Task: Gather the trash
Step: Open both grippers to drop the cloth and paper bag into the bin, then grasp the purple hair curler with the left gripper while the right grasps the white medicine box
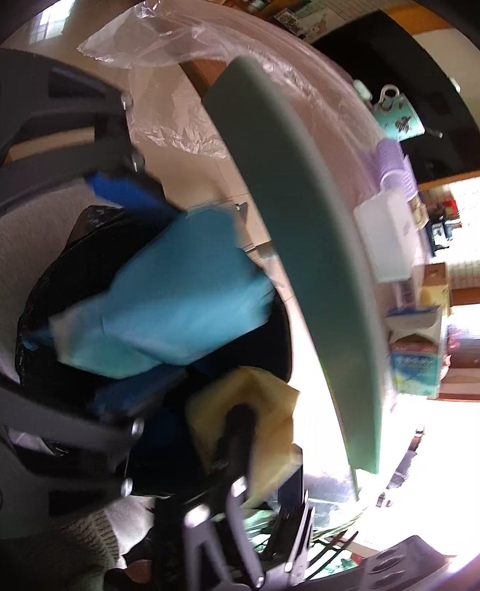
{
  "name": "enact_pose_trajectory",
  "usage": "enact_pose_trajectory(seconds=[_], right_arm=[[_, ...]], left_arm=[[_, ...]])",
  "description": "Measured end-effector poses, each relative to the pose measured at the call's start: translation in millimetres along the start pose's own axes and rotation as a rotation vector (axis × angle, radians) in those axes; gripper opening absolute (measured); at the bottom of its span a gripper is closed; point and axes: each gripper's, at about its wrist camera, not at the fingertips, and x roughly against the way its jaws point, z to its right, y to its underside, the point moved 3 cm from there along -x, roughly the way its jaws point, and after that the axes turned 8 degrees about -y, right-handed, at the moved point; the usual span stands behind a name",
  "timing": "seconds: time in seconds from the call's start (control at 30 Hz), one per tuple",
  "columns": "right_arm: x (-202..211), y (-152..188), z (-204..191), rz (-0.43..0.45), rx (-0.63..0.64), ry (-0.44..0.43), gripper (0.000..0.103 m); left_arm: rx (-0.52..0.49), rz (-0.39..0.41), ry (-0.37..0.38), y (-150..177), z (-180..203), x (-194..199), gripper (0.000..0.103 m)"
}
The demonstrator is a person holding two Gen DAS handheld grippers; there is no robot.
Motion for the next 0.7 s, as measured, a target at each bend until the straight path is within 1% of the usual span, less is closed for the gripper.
enact_pose_trajectory(seconds=[0.03, 0.13, 0.17, 0.2, 0.23, 0.27, 0.3, 0.33, 0.37, 0.4, 0.43, 0.47, 0.5, 0.53, 0.6, 0.63, 0.7], right_arm=[[3.4, -0.1, 0.5, 0.009, -0.001, 0.001, 0.083], [18.8, -1.0, 3.6, 0.04, 0.009, 0.026, 0.084], [25.6, -2.5, 4.5, 0.054, 0.01, 0.031, 0.085], [37.8, -5.6, 5.7, 0.084, 0.009, 0.032, 0.086], [47.3, -9.3, 6.2, 0.11, 0.008, 0.035, 0.09], [61.9, -15.2, 7.1, 0.155, 0.011, 0.043, 0.094], [78.8, -22.6, 7.8, 0.215, 0.022, 0.062, 0.097], [92.9, -28.4, 7.8, 0.27, 0.034, 0.084, 0.099], [105.6, -33.8, 7.9, 0.322, 0.046, 0.105, 0.099], [123.8, -43.3, 7.8, 0.399, 0.06, 0.13, 0.099], [134.3, -50.0, 7.9, 0.448, 0.063, 0.135, 0.099], [140.0, -55.2, 9.8, 0.477, 0.063, 0.129, 0.099], [143.9, -63.5, 10.7, 0.503, 0.059, 0.113, 0.099], [141.5, -71.0, 10.5, 0.497, 0.053, 0.1, 0.099], [132.2, -81.6, 9.8, 0.467, 0.052, 0.074, 0.099], [122.7, -86.2, 7.6, 0.446, 0.067, 0.069, 0.099], [99.9, -92.3, 2.2, 0.395, 0.118, 0.109, 0.099]], left_arm=[[0.008, 0.01, 0.007, -1.1, -2.3, 3.4, 0.082], [0.018, 0.04, -0.013, -5.2, -9.8, 14.9, 0.083], [0.028, 0.054, -0.008, -7.2, -13.4, 20.9, 0.083], [0.05, 0.073, 0.01, -10.2, -19.0, 29.7, 0.083], [0.072, 0.09, 0.032, -13.0, -24.0, 38.0, 0.083], [0.097, 0.116, 0.06, -17.1, -30.4, 49.9, 0.083], [0.122, 0.158, 0.085, -23.4, -38.9, 64.6, 0.084], [0.142, 0.206, 0.087, -30.0, -47.5, 79.0, 0.092], [0.171, 0.284, 0.065, -39.3, -58.9, 98.1, 0.098], [0.197, 0.36, 0.045, -46.3, -67.5, 114.7, 0.102], [0.218, 0.417, 0.037, -50.5, -72.7, 125.3, 0.102], [0.252, 0.489, 0.03, -56.7, -82.0, 137.3, 0.102], [0.281, 0.505, 0.011, -65.3, -89.2, 141.1, 0.102], [0.283, 0.489, 0.009, -76.2, -93.3, 139.9, 0.102], [0.264, 0.446, 0.065, -95.5, -95.8, 131.1, 0.102], [0.266, 0.429, 0.072, -103.2, -97.2, 126.3, 0.102], [0.266, 0.401, 0.04, -121.9, -99.9, 113.9, 0.102]])
